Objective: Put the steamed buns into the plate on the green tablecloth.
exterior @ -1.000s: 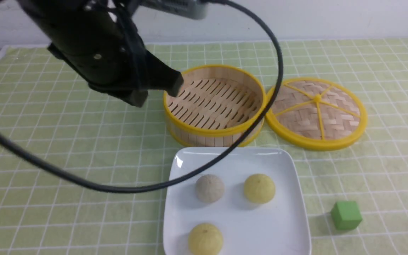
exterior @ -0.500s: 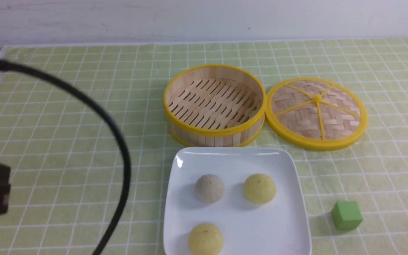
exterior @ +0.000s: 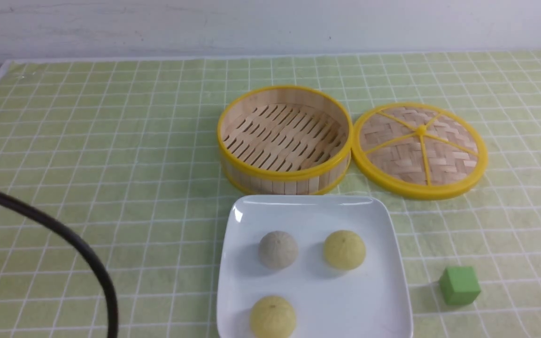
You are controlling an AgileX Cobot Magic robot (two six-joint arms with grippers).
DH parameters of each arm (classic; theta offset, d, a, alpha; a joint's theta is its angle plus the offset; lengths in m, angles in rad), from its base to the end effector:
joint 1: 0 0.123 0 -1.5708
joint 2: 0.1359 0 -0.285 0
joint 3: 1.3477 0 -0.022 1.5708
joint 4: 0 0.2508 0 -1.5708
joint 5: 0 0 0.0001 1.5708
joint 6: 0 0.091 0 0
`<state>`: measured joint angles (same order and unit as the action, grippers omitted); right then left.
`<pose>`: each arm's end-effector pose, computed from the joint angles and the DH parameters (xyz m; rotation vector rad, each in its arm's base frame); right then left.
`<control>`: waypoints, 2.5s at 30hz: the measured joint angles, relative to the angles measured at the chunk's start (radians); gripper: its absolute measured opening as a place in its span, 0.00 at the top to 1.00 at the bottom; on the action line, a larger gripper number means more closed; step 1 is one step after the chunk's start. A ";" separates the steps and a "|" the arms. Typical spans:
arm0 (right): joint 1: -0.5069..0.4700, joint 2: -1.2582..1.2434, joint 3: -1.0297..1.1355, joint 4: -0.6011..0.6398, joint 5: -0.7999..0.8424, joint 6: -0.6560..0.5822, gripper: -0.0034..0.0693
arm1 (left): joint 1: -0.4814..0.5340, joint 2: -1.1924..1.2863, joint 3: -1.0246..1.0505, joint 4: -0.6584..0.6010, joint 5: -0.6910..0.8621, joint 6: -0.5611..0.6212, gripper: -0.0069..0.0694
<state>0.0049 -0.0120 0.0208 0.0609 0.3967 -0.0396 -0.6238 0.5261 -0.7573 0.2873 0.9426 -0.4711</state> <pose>0.0519 0.0024 0.1713 -0.0050 1.8885 0.0369 0.0766 -0.0294 0.3472 0.2197 2.1590 -0.2809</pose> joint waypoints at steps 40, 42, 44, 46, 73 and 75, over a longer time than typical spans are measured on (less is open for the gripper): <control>-0.001 0.000 0.000 0.000 0.001 0.000 0.70 | 0.650 -0.439 0.741 -0.179 -0.581 0.261 0.85; -0.001 0.000 0.000 0.000 0.001 0.000 0.70 | 0.662 -0.477 0.775 -0.168 -0.577 0.264 0.85; -0.001 0.000 0.000 0.000 0.001 0.000 0.70 | 0.662 -0.498 0.780 -0.159 -0.572 0.266 0.85; -0.001 0.000 0.000 0.000 0.001 0.000 0.69 | 0.655 -0.528 0.781 -0.149 -0.572 0.267 0.84; -0.001 0.000 0.000 0.000 0.001 0.000 0.66 | 0.557 -0.537 0.781 -0.146 -0.569 0.267 0.81; -0.001 0.000 0.000 0.000 0.001 0.000 0.66 | 0.557 -0.537 0.781 -0.146 -0.569 0.267 0.80</control>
<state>0.0037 -0.0120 0.0208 0.0609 0.3975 -0.0396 -0.0671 -0.0110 0.0240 0.1415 0.3736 -0.2038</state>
